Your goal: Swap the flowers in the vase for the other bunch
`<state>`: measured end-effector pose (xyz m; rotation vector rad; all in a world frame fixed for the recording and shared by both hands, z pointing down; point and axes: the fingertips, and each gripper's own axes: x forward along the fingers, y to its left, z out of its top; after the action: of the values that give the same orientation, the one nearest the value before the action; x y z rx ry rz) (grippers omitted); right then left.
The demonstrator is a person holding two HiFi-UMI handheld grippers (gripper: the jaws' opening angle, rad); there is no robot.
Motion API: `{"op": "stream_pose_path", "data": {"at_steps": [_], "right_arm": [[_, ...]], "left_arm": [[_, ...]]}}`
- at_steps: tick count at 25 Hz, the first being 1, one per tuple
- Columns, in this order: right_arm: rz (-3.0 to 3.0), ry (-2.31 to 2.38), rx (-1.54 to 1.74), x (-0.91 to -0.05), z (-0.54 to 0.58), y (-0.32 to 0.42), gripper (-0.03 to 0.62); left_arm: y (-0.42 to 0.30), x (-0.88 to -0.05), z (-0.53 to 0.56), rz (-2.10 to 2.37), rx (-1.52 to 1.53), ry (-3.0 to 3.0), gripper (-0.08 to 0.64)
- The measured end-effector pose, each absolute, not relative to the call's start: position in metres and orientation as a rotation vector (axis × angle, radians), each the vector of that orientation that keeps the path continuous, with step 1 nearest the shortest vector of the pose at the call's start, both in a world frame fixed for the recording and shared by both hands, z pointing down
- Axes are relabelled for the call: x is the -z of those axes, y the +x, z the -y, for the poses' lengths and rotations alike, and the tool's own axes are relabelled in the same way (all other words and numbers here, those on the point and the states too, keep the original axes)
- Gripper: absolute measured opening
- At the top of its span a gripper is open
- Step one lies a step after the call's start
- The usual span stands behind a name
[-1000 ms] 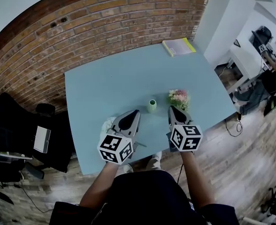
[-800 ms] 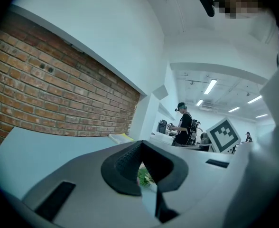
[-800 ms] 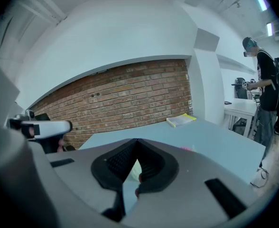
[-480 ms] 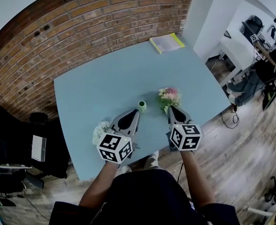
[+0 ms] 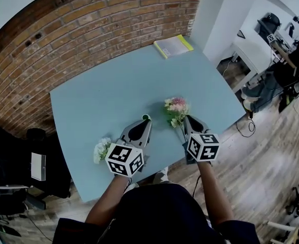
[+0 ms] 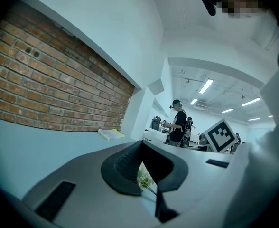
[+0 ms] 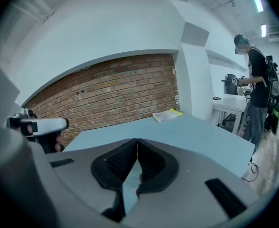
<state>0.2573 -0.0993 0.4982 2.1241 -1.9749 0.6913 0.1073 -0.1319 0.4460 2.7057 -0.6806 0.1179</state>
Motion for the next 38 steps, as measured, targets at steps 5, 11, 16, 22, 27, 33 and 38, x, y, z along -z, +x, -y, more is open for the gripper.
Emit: {"op": "stream_pose_path", "data": {"at_steps": [5, 11, 16, 22, 27, 33, 38], "right_arm": [[1.94, 2.091, -0.726, -0.513, 0.105, 0.274, 0.014], [1.924, 2.045, -0.792, -0.531, 0.115, 0.292, 0.015], [1.93, 1.989, -0.833, -0.545, 0.129, 0.304, 0.015], [1.956, 1.915, -0.894, -0.561, 0.149, 0.308, 0.049], [1.977, 1.826, -0.964, -0.58, 0.16, 0.306, 0.142], [1.966, 1.743, -1.041, -0.602, 0.168, 0.308, 0.241], [1.941, 1.685, -1.07, -0.618, 0.173, 0.311, 0.282]], "left_arm": [[0.129, -0.453, 0.14, 0.661, -0.122, 2.692, 0.005], [0.148, -0.46, 0.152, 0.667, -0.123, 2.672, 0.005], [0.16, -0.468, 0.164, 0.699, -0.127, 2.647, 0.005], [0.169, -0.476, 0.178, 0.741, -0.135, 2.626, 0.005], [0.173, -0.482, 0.186, 0.776, -0.137, 2.605, 0.005], [0.178, -0.491, 0.194, 0.798, -0.147, 2.588, 0.005], [0.182, -0.496, 0.201, 0.819, -0.155, 2.572, 0.005]]}}
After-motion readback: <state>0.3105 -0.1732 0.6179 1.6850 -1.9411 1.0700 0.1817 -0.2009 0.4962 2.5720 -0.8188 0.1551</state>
